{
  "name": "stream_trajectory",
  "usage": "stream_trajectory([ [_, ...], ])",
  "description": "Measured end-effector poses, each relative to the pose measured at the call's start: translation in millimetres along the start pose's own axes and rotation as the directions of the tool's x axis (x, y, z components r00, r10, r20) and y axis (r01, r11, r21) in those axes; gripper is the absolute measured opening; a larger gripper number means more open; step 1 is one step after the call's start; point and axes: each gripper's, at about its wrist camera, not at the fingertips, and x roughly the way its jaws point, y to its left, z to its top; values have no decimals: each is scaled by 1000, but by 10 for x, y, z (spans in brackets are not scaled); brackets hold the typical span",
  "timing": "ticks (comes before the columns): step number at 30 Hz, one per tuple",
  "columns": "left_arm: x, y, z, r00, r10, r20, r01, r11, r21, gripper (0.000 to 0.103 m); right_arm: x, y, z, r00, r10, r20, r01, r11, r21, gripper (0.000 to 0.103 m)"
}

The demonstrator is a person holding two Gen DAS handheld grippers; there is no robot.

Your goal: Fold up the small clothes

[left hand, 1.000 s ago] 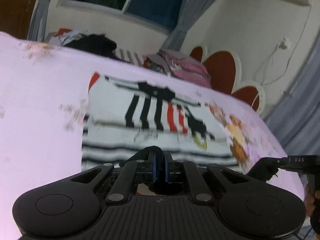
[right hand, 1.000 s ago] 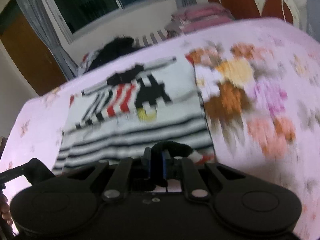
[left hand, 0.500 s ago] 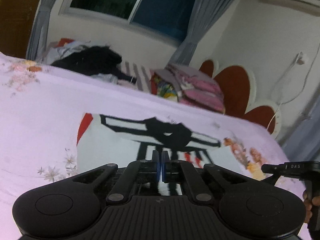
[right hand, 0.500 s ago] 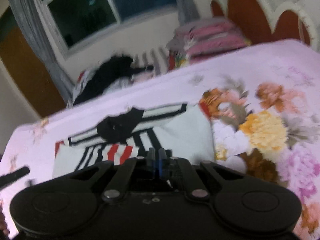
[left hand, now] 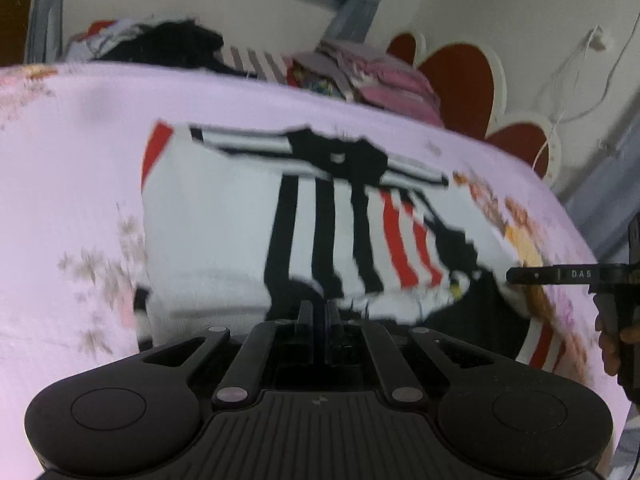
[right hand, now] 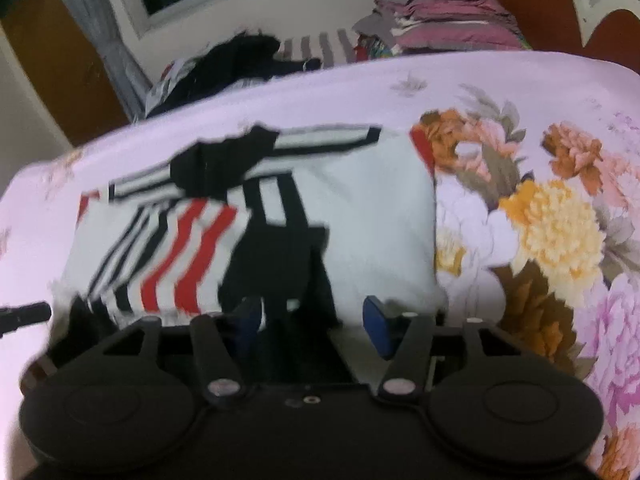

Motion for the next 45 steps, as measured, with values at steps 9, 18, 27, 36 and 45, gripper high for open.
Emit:
stream_trajectory([
  [9, 321, 9, -151, 996, -1, -86, 0, 1000, -10, 3, 246, 4, -152, 999, -16, -45, 15, 999, -29, 57],
  [18, 366, -87, -158, 995, -41, -94, 45, 998, 43, 0, 320, 88, -176, 996, 31, -89, -38, 997, -73, 13],
  [27, 164, -189, -62, 1000, 27, 6, -27, 995, 93, 0, 37, 133, -217, 999, 50, -11, -51, 995, -83, 11],
  [36, 139, -220, -108, 994, 96, 60, -106, 970, 220, 96, 139, 43, -256, 998, 46, -36, -47, 998, -41, 11],
  [45, 376, -75, -140, 997, 76, -23, -72, 989, 131, 7, 225, 19, -265, 997, 48, -59, -49, 999, -18, 11],
])
